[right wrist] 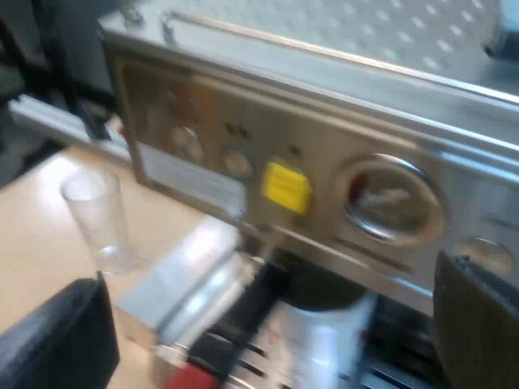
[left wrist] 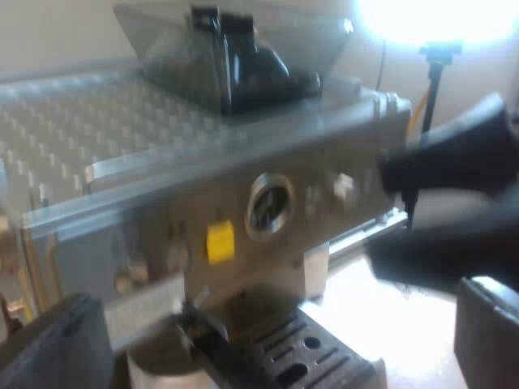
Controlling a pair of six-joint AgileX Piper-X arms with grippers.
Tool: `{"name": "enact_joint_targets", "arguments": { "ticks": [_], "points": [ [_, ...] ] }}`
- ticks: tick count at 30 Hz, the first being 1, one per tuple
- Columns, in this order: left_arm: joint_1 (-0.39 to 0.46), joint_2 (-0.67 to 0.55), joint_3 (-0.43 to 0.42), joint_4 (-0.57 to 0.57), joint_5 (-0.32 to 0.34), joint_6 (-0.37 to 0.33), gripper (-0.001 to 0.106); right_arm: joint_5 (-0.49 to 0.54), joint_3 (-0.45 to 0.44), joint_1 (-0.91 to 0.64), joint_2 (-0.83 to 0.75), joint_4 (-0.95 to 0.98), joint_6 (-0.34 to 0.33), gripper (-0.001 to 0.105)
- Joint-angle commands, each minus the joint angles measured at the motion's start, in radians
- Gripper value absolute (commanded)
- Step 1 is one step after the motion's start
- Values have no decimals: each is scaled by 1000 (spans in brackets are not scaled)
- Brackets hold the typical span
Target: Place mug into machine
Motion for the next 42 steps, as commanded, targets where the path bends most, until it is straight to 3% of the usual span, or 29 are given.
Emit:
{"name": "enact_joint_targets", "arguments": {
  "ticks": [1, 5, 6, 9, 12, 13, 18, 22, 26, 28, 35, 42],
  "points": [
    [-4, 86, -73, -11, -46, -16, 87, -42, -10, -75, -57, 89, 36, 81],
    [63, 209, -164, -11, -50, -16, 87, -112, -11, -153, -93, 152, 69, 81],
    [102, 242, -187, -11, -39, -16, 87, -193, -11, -281, -141, 224, 72, 80],
    [217, 306, -232, -11, 54, -18, 87, -282, -11, -425, -184, 301, 72, 80],
    [299, 335, -252, -7, 93, -18, 87, -354, -11, -570, -215, 363, 72, 80],
    [393, 352, -263, 7, 111, -18, 87, -396, -11, -648, -229, 405, 72, 80],
    [500, 355, -263, 69, 106, -16, 87, -479, -11, -834, -255, 479, 69, 80],
    [514, 355, -263, 103, 100, -9, 87, -614, 17, -1080, -302, 524, 7, 80],
    [513, 347, -263, 121, 96, -9, 87, -652, 68, -1210, -364, 528, -35, 80],
    [513, 327, -259, 144, 52, -9, 87, -656, 105, -1273, -420, 530, -56, 80],
    [513, 203, -201, 168, -36, 1, 87, -664, 183, -1285, -585, 539, -97, 80],
    [513, -42, -80, 170, -36, 28, 87, -676, 221, -1285, -739, 577, -117, 80]
  ]
}}
